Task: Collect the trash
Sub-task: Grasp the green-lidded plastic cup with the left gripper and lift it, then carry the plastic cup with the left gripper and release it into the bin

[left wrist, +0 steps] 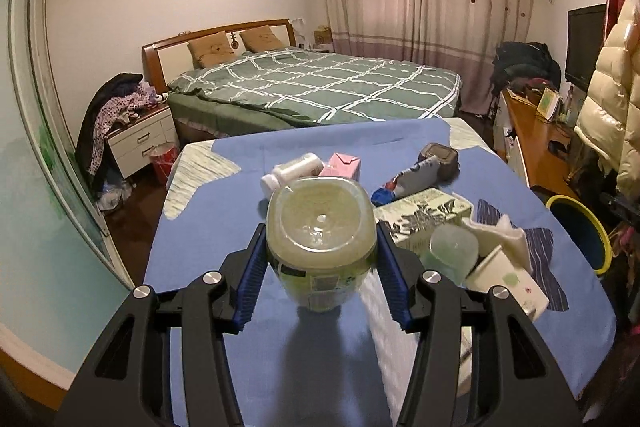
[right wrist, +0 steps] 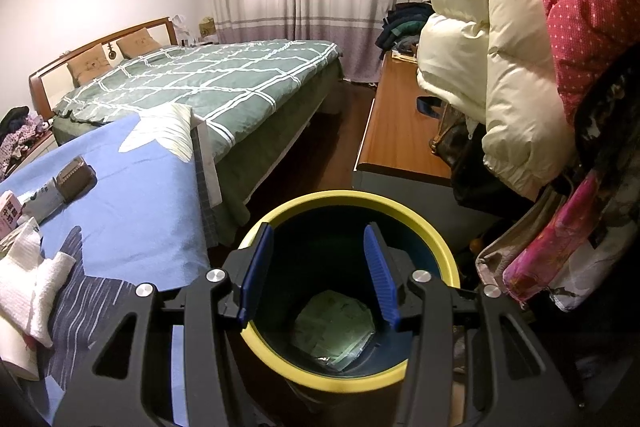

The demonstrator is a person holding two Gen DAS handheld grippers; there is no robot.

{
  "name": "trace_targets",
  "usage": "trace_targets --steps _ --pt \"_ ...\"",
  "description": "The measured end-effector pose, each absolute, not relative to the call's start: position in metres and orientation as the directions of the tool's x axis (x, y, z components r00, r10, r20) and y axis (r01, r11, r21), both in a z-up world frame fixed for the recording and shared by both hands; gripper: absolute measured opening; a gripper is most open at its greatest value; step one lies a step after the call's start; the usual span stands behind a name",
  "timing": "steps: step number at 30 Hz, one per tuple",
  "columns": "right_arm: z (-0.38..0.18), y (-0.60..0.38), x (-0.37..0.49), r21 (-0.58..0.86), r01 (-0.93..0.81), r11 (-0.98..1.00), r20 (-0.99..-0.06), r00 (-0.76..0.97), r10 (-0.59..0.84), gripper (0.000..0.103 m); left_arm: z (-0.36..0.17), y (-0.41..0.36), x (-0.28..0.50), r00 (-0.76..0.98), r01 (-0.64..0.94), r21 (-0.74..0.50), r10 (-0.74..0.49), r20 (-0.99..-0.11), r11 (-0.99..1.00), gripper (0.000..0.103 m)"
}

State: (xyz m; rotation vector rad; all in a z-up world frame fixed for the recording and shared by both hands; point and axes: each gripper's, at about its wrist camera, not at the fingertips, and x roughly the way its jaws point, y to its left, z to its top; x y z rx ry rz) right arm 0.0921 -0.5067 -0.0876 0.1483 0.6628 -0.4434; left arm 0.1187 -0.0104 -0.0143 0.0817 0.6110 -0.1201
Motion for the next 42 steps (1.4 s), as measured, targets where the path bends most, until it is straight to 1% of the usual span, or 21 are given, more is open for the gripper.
trace_targets --steps 8,14,21,26,29,32,38,42 --pt "-0.089 -0.508 0.093 -0.004 0.445 0.895 -0.624 0.699 -0.350 0.045 -0.015 -0.013 0.133 0.819 0.126 0.032 -0.086 -0.567 0.991 0.052" --pt "-0.088 -0.513 0.087 0.013 0.459 0.888 -0.614 0.705 -0.355 0.045 0.010 -0.021 0.120 0.853 0.129 0.063 -0.078 -0.515 0.990 0.052" --pt "-0.085 -0.519 0.074 0.038 0.465 0.885 -0.605 0.715 -0.349 0.045 0.046 -0.052 0.102 0.875 0.186 0.083 -0.127 -0.468 0.979 0.052" --pt "-0.083 -0.529 0.064 0.051 0.476 0.878 -0.599 0.718 -0.354 0.045 0.069 -0.086 0.093 0.880 0.257 0.079 -0.199 -0.431 0.963 0.052" --pt "-0.081 -0.536 0.057 0.056 0.486 0.872 -0.595 0.718 -0.362 0.045 0.078 -0.118 0.091 0.864 0.323 0.053 -0.272 -0.424 0.945 0.052" --pt "-0.080 -0.542 0.050 0.056 0.494 0.867 -0.593 0.716 -0.370 0.045 0.080 -0.151 0.089 0.834 0.393 0.029 -0.343 -0.431 0.919 0.052" --pt "-0.078 -0.553 0.032 0.045 0.509 0.860 -0.593 0.706 -0.387 0.045 0.068 -0.253 0.089 0.722 0.567 -0.010 -0.503 -0.475 0.824 0.052" --pt "-0.081 -0.567 0.017 0.054 0.528 0.847 -0.600 0.696 -0.395 0.045 0.050 -0.322 0.095 0.648 0.645 -0.025 -0.564 -0.511 0.763 0.052"
